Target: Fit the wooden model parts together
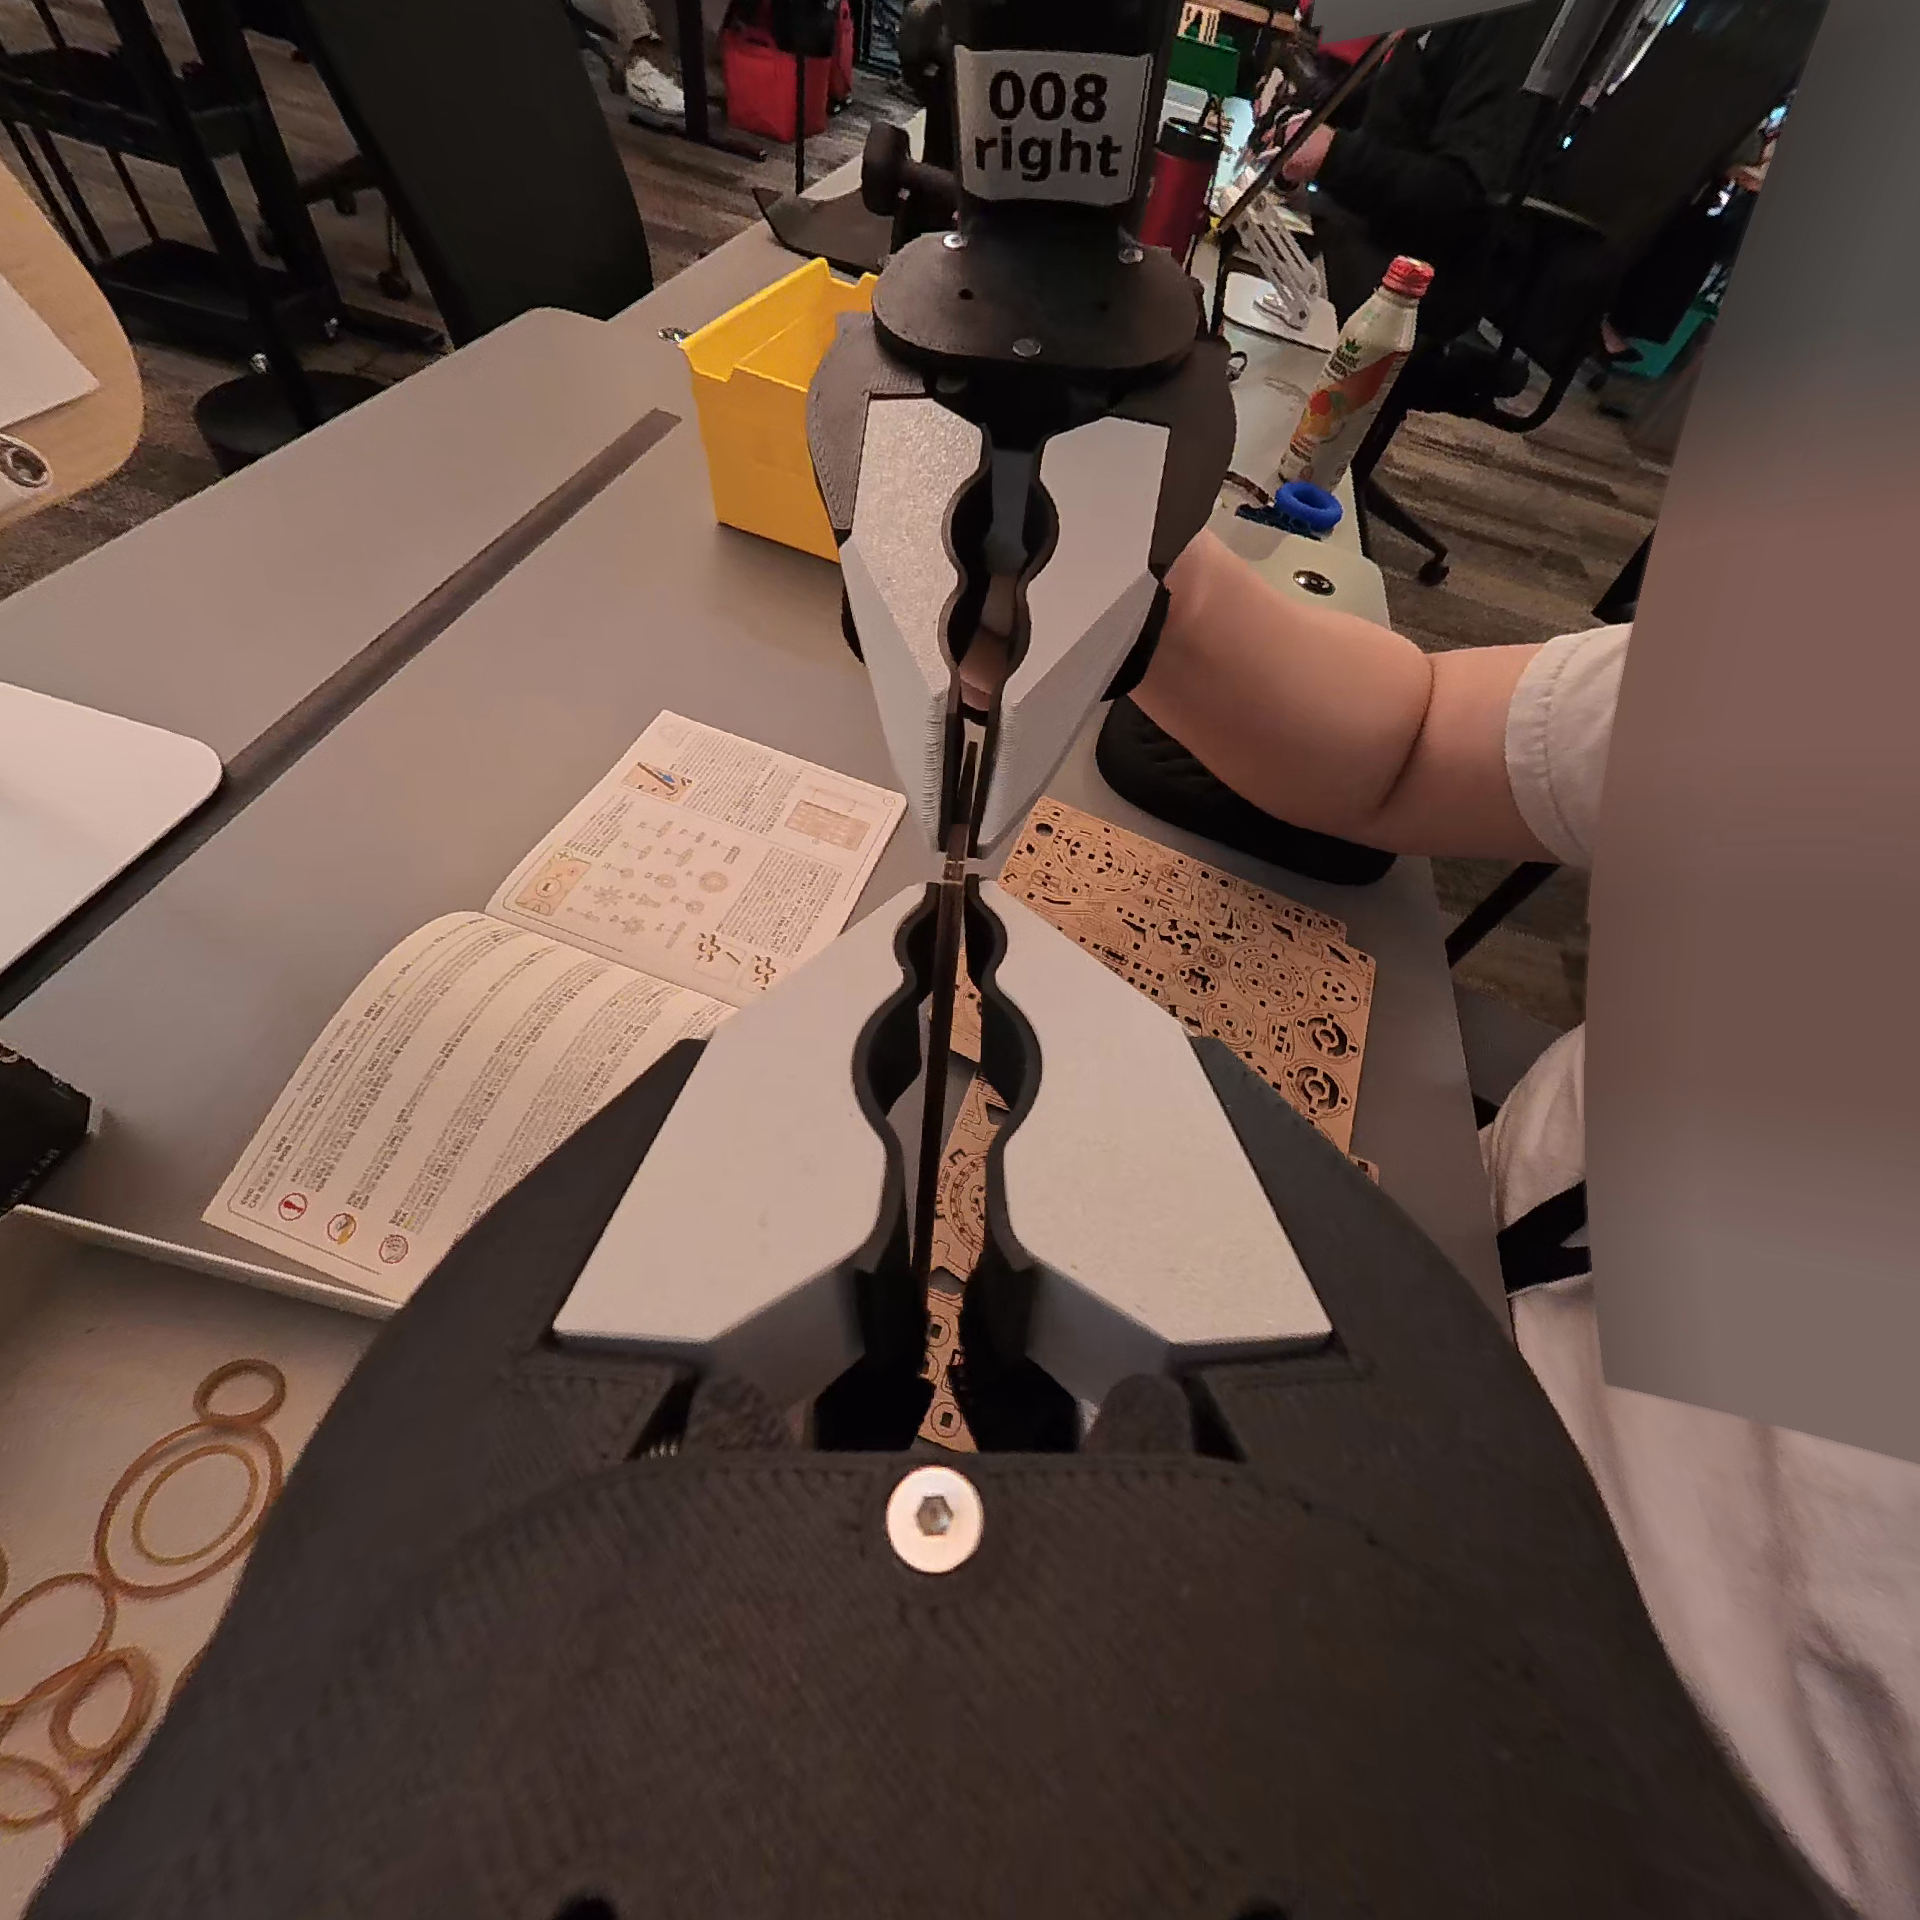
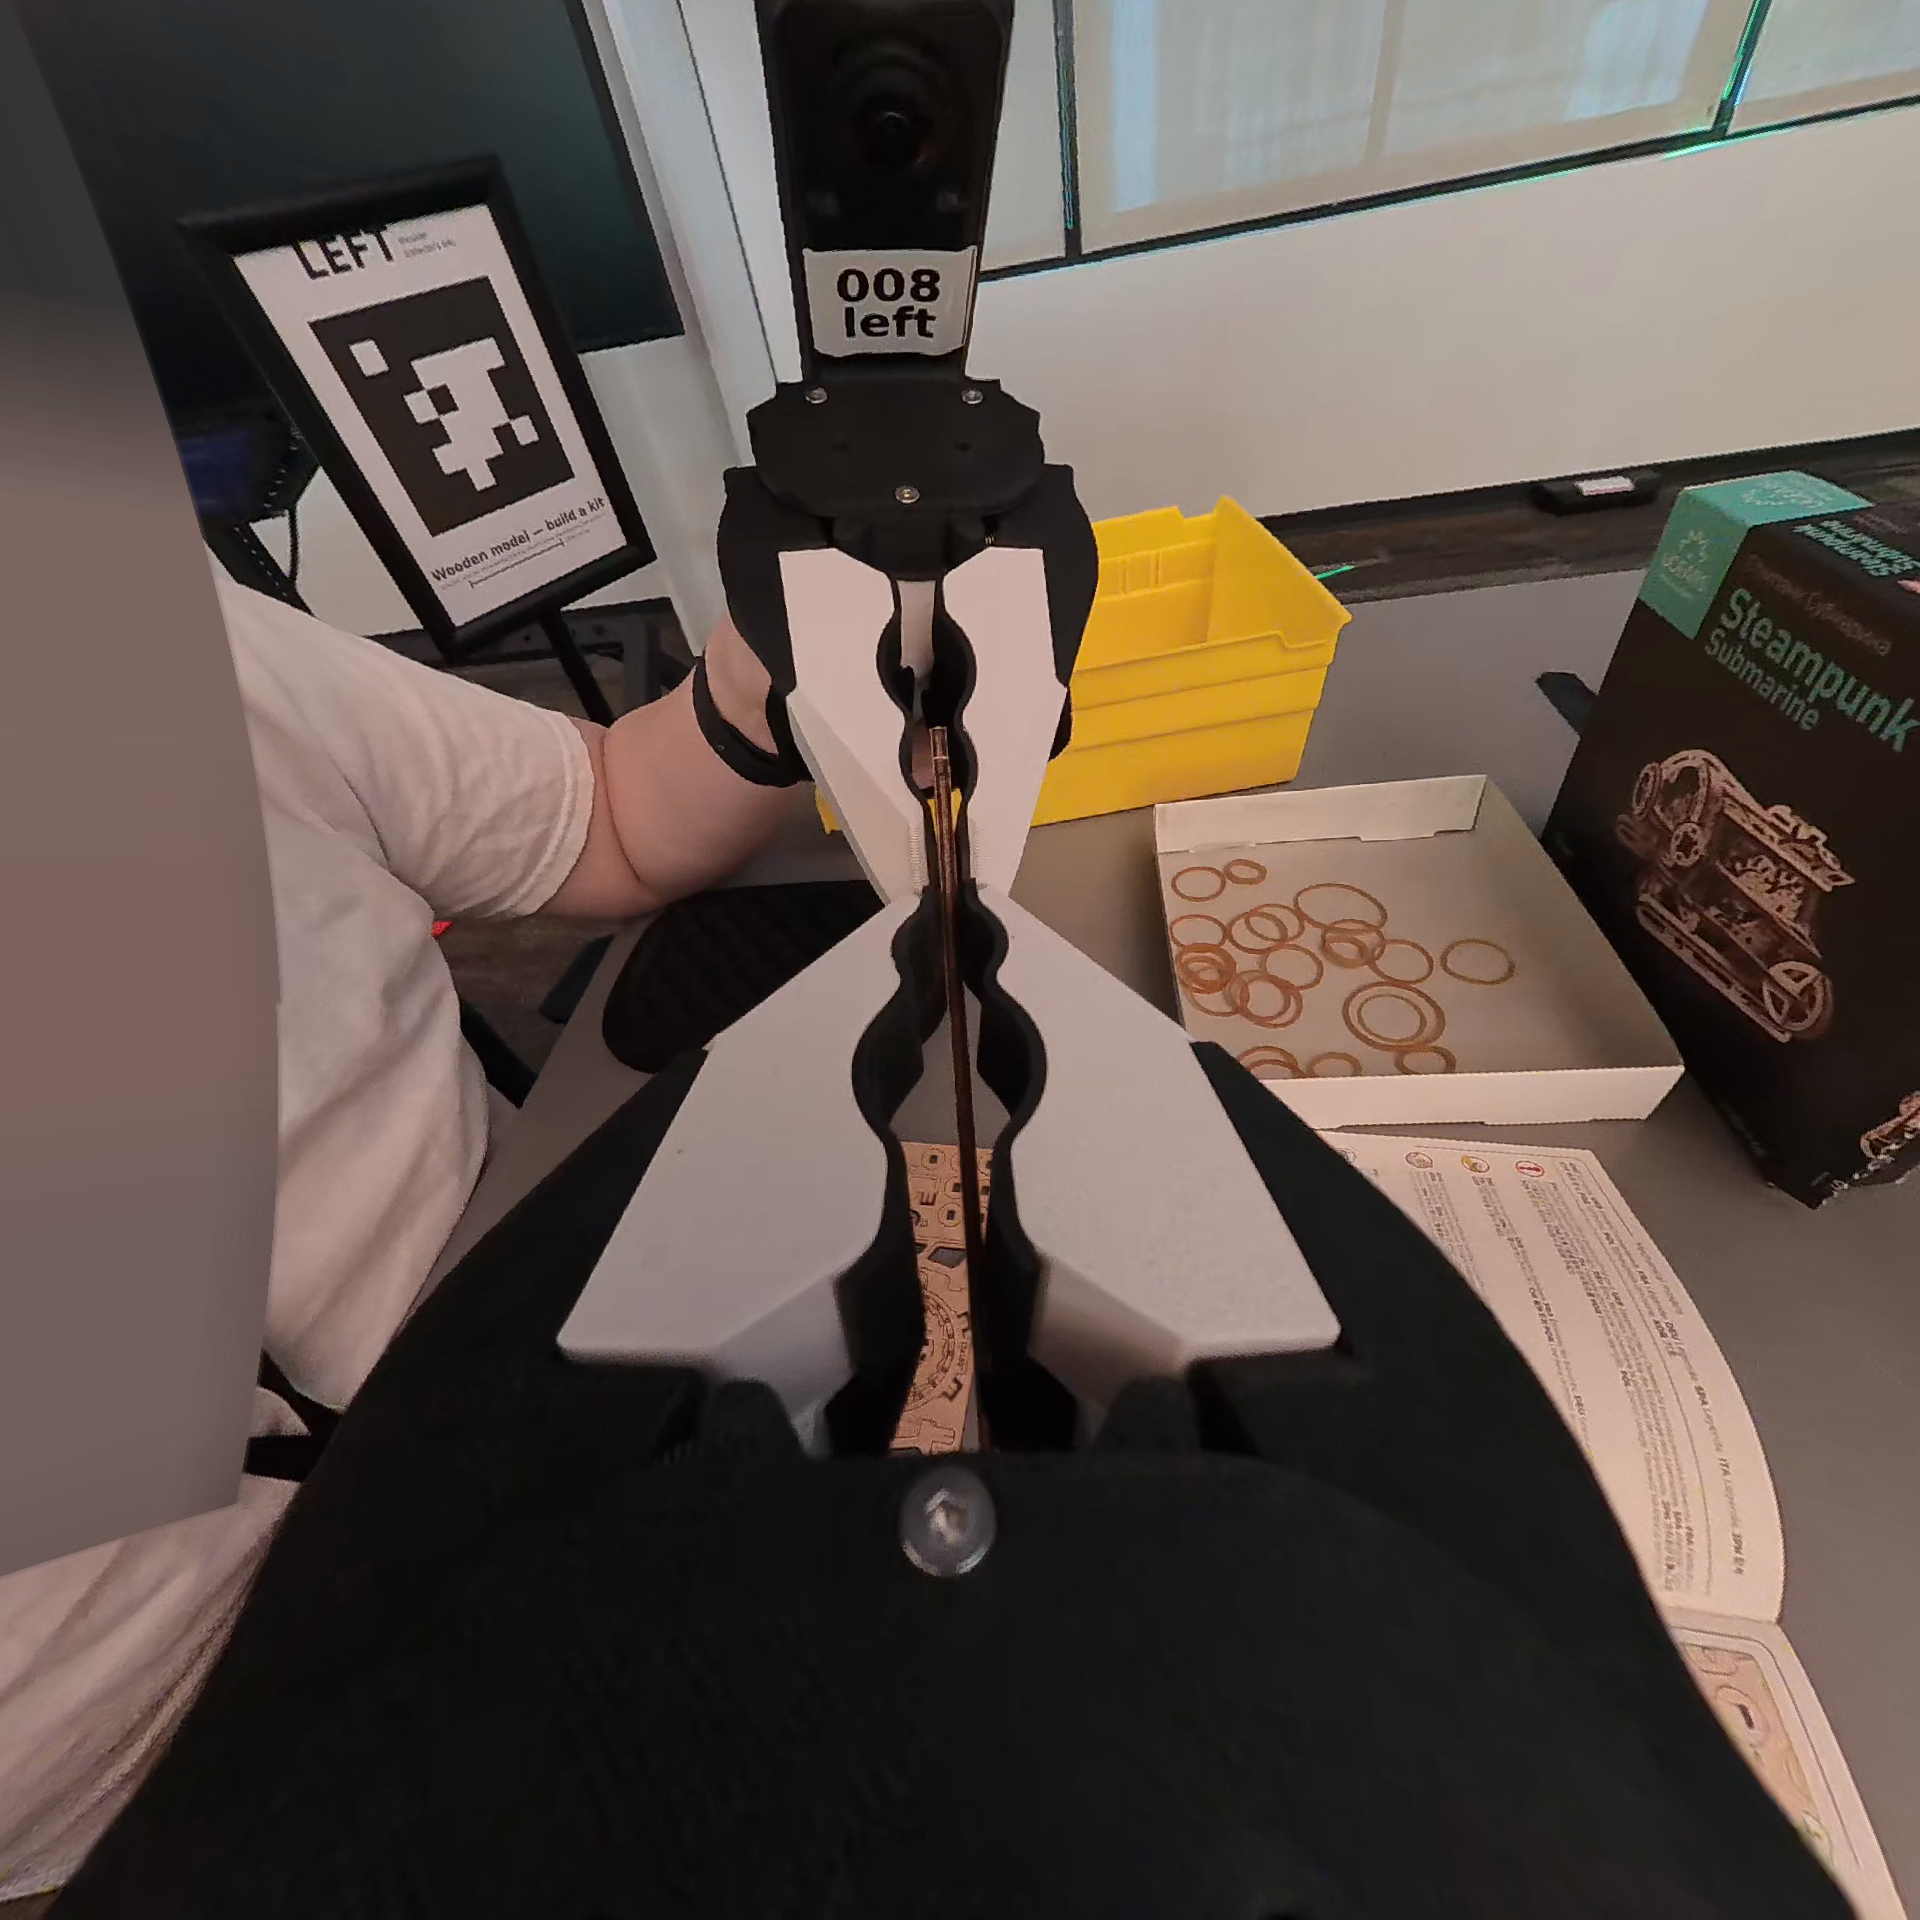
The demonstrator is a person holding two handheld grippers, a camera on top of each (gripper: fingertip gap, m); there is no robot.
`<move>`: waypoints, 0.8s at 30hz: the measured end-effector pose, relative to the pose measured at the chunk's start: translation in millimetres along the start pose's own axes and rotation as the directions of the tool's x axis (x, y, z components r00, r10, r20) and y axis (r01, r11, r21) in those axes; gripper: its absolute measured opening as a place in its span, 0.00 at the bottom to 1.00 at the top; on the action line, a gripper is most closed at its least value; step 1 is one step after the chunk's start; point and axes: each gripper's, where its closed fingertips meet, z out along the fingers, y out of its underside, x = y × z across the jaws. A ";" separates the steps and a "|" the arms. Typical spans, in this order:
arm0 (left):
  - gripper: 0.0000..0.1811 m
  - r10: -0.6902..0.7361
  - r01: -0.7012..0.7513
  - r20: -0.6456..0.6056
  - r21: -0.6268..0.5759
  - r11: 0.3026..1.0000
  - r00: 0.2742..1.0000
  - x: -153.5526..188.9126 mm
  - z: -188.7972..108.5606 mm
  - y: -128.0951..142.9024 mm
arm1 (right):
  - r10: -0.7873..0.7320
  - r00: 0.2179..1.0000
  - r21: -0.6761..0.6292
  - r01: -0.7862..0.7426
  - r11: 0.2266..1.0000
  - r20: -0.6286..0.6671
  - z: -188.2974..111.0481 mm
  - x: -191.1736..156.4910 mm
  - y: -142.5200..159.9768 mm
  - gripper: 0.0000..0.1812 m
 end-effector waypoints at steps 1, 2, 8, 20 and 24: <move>0.01 -0.004 0.004 0.004 0.001 1.000 1.000 -1.1 0.2 0.1 | 0.001 1.000 -0.002 -0.001 1.000 -0.006 -0.1 1.4 0.5 0.01; 0.01 -0.007 0.007 0.005 0.002 1.000 1.000 -1.9 0.3 0.3 | 0.000 1.000 -0.003 0.000 1.000 -0.010 0.0 2.1 0.9 0.01; 0.00 -0.031 0.032 -0.015 0.017 0.999 0.999 -2.2 -1.3 -1.4 | 0.014 1.000 0.009 -0.014 1.000 -0.009 0.4 3.3 0.2 0.01; 0.00 0.094 -0.093 0.062 -0.013 0.996 0.994 0.2 -1.4 -2.1 | 0.073 0.997 0.034 -0.074 0.997 0.023 3.0 0.3 -3.2 0.01; 0.01 0.067 -0.067 0.034 -0.013 0.998 0.997 5.6 -2.5 -2.8 | 0.143 0.986 0.042 -0.147 0.988 0.091 2.7 -4.3 -5.0 0.01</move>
